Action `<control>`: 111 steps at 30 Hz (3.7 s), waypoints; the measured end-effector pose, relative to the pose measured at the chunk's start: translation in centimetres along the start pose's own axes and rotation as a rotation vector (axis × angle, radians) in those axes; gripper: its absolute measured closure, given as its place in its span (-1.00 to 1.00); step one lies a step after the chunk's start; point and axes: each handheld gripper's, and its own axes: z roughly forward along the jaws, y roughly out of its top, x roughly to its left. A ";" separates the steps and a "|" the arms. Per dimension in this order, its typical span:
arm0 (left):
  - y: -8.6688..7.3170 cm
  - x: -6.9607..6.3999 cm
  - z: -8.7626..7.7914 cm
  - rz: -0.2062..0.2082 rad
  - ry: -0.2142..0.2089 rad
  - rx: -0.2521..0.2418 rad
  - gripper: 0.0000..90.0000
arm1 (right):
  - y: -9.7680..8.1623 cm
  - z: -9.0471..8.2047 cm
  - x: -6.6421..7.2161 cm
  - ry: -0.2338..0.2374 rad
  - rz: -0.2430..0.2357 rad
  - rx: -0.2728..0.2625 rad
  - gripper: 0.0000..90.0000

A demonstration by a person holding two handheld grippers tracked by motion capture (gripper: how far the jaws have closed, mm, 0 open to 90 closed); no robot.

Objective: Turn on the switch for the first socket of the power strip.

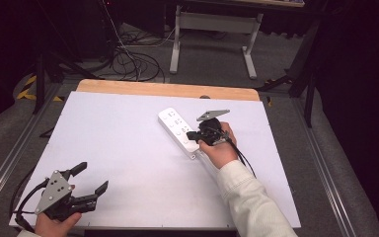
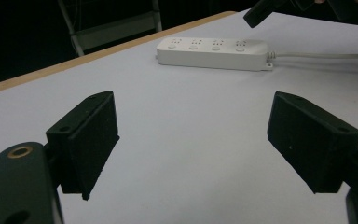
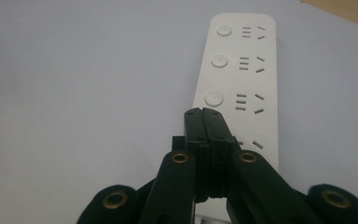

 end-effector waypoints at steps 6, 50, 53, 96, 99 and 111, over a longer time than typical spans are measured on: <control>0.0 0.0 0.0 -0.001 0.000 0.001 -0.63 | -0.2 1.1 -0.3 -0.012 0.003 0.021 1.00; 0.0 -0.1 -0.1 -0.001 0.001 0.002 -0.63 | -0.7 3.3 0.4 -0.075 -0.070 0.073 1.00; 0.0 -0.1 -0.1 -0.002 0.002 0.000 -0.63 | -0.8 3.3 0.4 -0.076 -0.068 0.075 1.00; 0.0 0.0 0.0 0.000 0.001 0.002 -0.63 | -0.3 2.9 1.0 -0.120 -0.090 0.061 1.00; 0.0 0.1 0.0 0.001 -0.001 0.006 -0.63 | 0.0 2.3 1.0 -0.111 -0.086 0.030 1.00; 0.0 0.1 0.0 0.001 -0.001 0.006 -0.63 | 1.0 0.3 2.1 -0.096 -0.124 -0.024 1.00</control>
